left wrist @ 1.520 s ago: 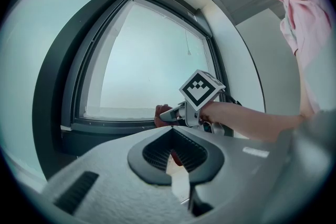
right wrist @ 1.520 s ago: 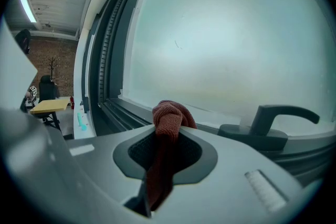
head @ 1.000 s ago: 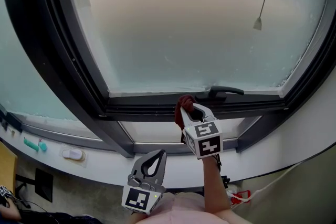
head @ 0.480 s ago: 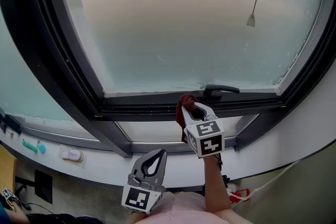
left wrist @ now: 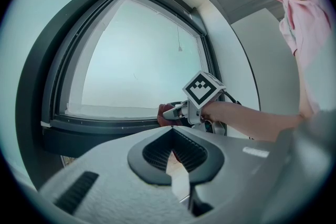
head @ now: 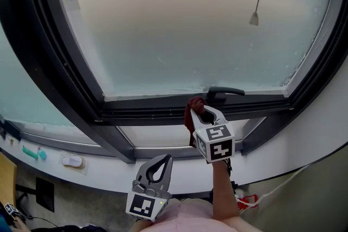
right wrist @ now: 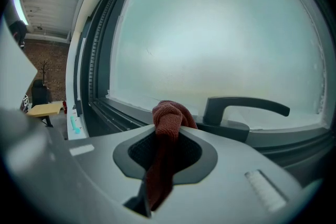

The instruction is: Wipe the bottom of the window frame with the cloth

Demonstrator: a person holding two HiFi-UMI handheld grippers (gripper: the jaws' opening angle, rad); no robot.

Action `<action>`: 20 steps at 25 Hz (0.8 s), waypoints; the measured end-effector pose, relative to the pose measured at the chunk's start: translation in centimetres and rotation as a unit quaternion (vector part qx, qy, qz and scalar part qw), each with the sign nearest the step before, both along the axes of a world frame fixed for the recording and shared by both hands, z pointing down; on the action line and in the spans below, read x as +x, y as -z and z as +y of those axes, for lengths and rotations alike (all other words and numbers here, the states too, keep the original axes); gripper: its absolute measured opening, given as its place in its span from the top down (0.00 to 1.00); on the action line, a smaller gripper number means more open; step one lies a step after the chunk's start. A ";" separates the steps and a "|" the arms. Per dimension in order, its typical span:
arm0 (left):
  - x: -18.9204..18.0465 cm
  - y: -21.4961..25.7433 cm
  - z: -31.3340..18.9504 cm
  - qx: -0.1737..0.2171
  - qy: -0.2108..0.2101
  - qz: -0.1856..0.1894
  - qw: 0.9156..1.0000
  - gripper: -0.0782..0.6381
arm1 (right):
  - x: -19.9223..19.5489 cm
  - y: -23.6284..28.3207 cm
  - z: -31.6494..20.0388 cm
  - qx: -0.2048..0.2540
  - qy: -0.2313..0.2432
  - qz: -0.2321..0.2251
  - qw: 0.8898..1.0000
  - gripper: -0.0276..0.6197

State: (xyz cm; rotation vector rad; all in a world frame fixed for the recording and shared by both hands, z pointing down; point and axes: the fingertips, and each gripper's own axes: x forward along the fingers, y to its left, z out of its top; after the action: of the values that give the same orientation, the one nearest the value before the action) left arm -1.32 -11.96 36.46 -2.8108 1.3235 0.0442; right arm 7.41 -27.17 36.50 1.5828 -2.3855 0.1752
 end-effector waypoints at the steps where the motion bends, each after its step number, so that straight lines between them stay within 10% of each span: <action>1: 0.0 -0.2 0.0 -0.002 0.000 -0.004 1.000 0.89 | 0.2 0.0 0.0 0.000 -0.001 -0.001 1.000 0.86; 20: 1.1 -0.7 0.5 -0.022 0.012 -0.029 0.999 0.89 | 3.5 0.0 0.2 0.004 -0.018 -0.019 1.000 0.86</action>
State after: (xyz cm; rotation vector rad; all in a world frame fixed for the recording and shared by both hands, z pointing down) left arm -0.24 -11.46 37.19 -2.8078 1.3631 -0.0670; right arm 10.91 -27.01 36.54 1.6406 -2.3892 0.2057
